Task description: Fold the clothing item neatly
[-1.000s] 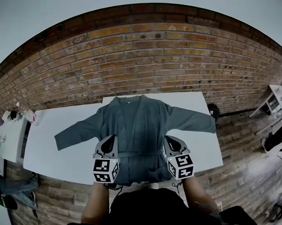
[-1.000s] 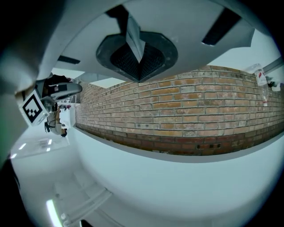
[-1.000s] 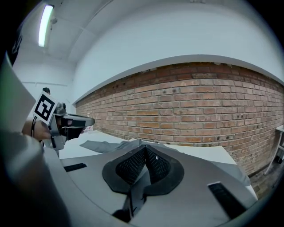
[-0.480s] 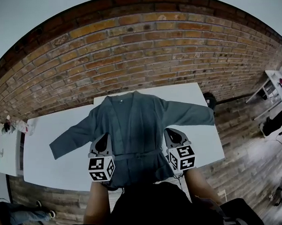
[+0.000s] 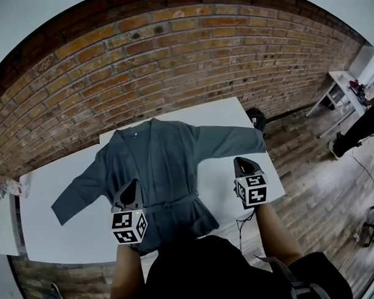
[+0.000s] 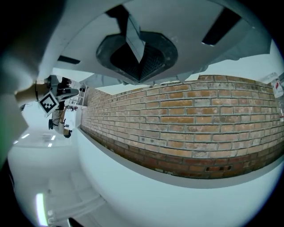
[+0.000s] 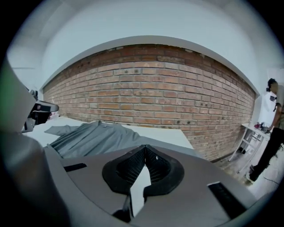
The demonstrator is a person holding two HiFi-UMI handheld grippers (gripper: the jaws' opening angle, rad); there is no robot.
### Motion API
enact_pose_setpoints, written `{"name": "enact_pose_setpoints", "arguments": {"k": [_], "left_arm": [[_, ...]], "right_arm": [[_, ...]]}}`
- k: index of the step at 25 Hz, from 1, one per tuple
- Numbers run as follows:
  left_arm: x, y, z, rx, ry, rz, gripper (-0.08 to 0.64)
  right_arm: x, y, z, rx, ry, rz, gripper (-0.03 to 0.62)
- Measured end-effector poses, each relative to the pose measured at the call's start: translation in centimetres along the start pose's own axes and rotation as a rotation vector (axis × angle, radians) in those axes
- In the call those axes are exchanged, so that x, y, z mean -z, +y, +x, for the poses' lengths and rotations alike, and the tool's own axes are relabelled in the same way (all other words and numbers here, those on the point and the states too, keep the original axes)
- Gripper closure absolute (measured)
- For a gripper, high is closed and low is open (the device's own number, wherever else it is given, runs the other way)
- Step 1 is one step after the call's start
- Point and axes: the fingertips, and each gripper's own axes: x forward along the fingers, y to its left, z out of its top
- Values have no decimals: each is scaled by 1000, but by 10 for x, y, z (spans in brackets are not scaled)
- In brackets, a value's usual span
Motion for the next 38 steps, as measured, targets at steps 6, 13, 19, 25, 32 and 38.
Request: {"name": "enact_pose_setpoints", "arguments": {"k": [6, 13, 19, 25, 32, 38], "left_arm": [[0, -22, 16, 28, -1, -11, 569], [2, -33, 29, 13, 20, 1, 569], [10, -19, 25, -52, 48, -28, 569], [20, -20, 26, -65, 76, -58, 569], [26, -14, 20, -100, 99, -48, 569], [38, -12, 18, -115, 142, -33, 569]], "right_arm": [[20, -75, 8, 128, 46, 5, 591], [44, -142, 27, 183, 114, 36, 591], [65, -182, 56, 163, 211, 31, 587], [74, -209, 86, 110, 259, 113, 509], [109, -225, 105, 80, 336, 314, 388], [121, -227, 124, 55, 370, 400, 373]]}}
